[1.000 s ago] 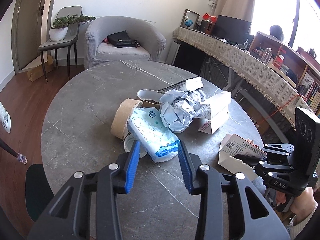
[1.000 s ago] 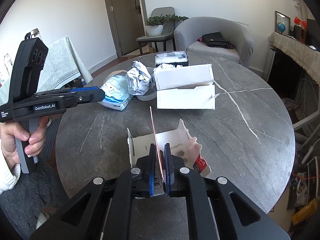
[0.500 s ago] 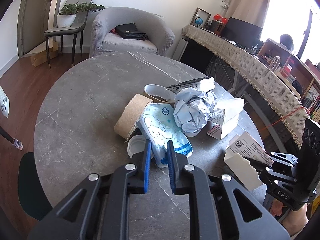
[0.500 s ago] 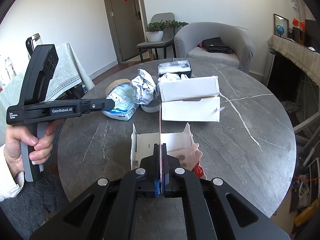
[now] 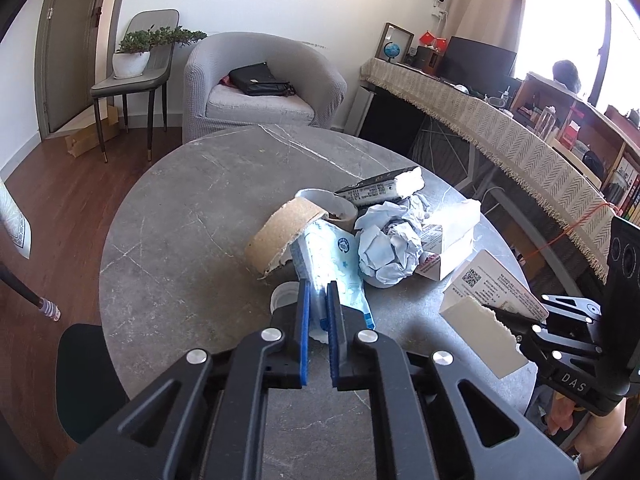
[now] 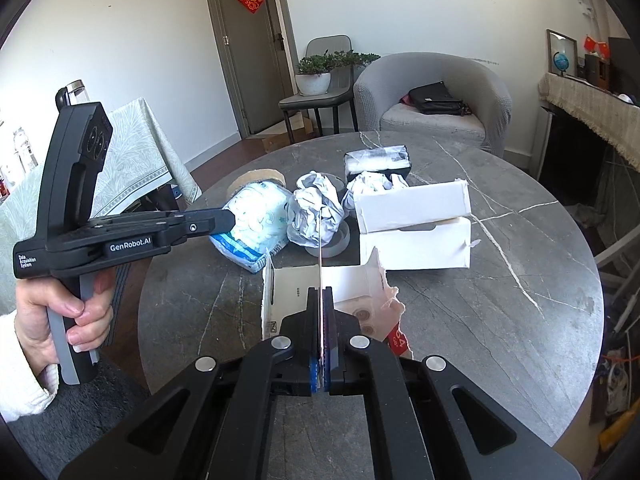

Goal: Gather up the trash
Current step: 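Carry the wipes pack over the bin and open the left tool while the right carries the box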

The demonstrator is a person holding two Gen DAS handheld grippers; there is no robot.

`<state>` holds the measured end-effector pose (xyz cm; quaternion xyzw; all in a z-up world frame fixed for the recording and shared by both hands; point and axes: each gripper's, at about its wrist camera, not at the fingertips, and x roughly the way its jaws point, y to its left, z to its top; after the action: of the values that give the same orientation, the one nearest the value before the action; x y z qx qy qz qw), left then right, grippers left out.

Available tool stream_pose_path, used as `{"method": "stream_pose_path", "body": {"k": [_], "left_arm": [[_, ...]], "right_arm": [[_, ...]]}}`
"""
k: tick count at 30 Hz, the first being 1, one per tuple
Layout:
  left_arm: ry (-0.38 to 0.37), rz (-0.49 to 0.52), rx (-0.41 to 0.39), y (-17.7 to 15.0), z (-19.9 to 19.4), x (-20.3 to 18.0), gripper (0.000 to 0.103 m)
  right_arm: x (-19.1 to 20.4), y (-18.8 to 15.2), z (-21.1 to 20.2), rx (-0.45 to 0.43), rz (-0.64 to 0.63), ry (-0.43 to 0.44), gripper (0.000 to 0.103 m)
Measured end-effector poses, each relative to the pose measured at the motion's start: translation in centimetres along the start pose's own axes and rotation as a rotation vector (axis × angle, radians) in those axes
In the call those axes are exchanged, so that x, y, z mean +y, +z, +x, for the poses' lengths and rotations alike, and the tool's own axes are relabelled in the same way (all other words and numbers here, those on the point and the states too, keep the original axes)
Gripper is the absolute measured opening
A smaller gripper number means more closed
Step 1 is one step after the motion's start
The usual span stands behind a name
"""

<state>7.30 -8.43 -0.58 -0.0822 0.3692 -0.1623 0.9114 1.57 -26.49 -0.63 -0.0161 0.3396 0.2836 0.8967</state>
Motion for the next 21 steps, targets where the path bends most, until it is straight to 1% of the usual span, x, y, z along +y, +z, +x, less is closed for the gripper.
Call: {"method": "stream_pose_path", "body": {"k": [1, 3, 8, 11, 14, 17, 21], "left_arm": [[-0.029, -0.019, 0.015, 0.0, 0.0, 0.3, 0.009], [-0.131, -0.108, 0.065, 0.1, 0.3, 1.7, 0.008], [-0.231, -0.207, 0.103, -0.2, -0.1, 3.7, 0.008], [-0.215, -0.19, 0.112, -0.4, -0.4, 3.8, 0.008], [-0.225, -0.171, 0.114, -0.7, -1.1, 3.6, 0.008], [-0.214, -0.142, 0.097, -0.7, -1.9, 3.6, 0.008], [-0.204, -0.132, 0.073, -0.4, -3.0, 4.4, 0.008]], "right_arm": [[0.0, 0.3, 0.0, -0.001, 0.005, 0.004, 0.001], [0.0, 0.6, -0.2, -0.01, 0.017, 0.015, 0.001], [0.2, 1.3, -0.3, -0.027, 0.016, 0.005, 0.001], [0.1, 1.8, -0.5, -0.042, 0.022, -0.004, 0.001], [0.2, 2.1, -0.2, -0.044, 0.024, -0.008, 0.001], [0.7, 2.2, 0.1, -0.043, 0.018, -0.006, 0.001], [1.9, 2.8, 0.5, -0.044, -0.004, 0.01, 0.001]]}}
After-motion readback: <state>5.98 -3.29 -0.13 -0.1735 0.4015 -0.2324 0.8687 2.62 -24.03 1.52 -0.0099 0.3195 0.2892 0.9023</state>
